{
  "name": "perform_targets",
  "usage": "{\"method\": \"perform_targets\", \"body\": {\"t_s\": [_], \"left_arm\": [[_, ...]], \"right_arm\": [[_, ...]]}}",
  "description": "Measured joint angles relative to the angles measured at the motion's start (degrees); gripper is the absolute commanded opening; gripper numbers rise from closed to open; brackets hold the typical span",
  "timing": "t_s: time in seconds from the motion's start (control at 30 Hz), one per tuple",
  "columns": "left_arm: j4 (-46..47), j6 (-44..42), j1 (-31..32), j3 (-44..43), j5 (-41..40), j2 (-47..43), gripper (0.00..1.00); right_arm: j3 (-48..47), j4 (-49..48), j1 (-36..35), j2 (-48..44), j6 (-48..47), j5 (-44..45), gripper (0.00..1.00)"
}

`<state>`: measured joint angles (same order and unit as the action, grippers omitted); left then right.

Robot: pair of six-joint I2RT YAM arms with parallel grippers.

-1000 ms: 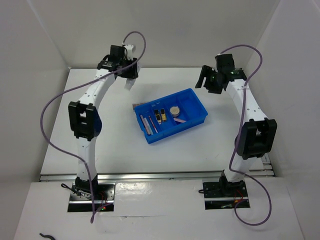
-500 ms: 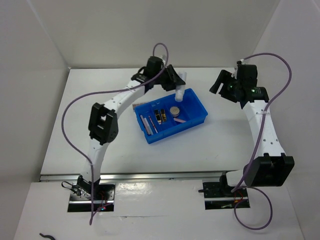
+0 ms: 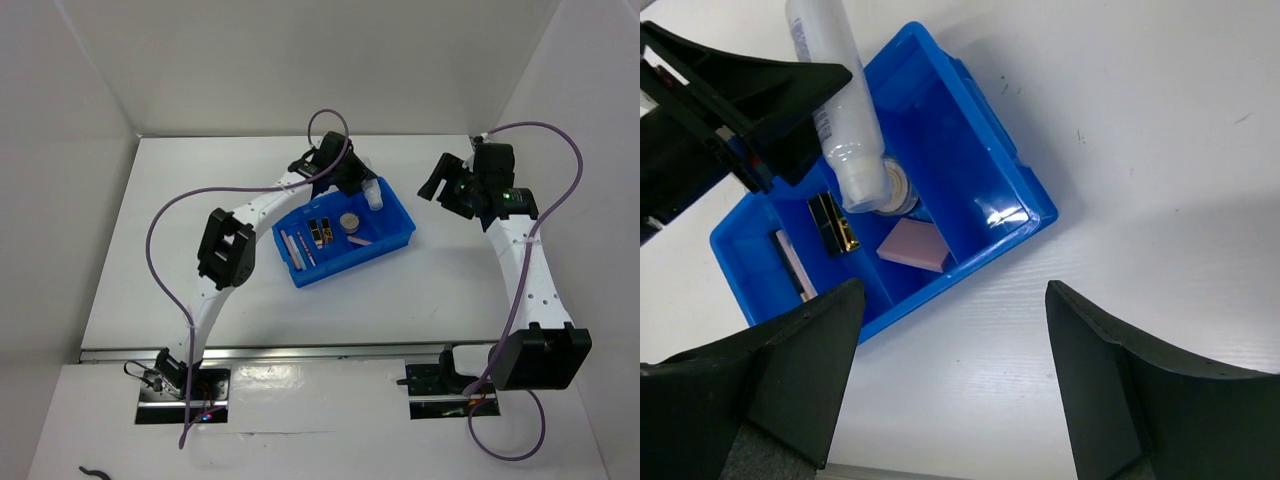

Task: Organize the makeup

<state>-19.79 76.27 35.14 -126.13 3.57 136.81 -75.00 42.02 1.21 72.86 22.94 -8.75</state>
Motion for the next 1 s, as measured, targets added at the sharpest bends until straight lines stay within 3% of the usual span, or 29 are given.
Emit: {"method": "perform_targets", "body": {"t_s": [0.27,0.43,0.53,0.6,0.7,1.0], "left_arm": [[-0.5,0.7,3.0,-0.6,-5.3,1.1,0.08],[-1.1,0.6,4.6,-0.6,-6.4,1.6,0.30],[-1.2,0.5,4.9,-0.6,-6.4,1.6,0.49],[-1.2,0.2,4.9,-0.6,-6.4,1.7,0.74],[-1.0,-1.2,4.9,-0.6,-6.5,1.7,1.00],[0.4,-4.7,5.0,-0.9,-7.1,1.6,1.00]], "right_arm": [[0.3,0.0,0.0,-2.3,0.0,0.4,0.80],[0.9,0.0,-0.3,-2.1,0.0,0.4,0.80],[0.9,0.0,-0.7,-2.1,0.0,0.4,0.80],[0.9,0.0,-0.7,-2.1,0.0,0.3,0.80],[0.9,0.0,-0.8,-2.1,0.0,0.3,0.80],[0.9,0.0,-0.8,-1.9,0.0,-0.1,0.80]]}}
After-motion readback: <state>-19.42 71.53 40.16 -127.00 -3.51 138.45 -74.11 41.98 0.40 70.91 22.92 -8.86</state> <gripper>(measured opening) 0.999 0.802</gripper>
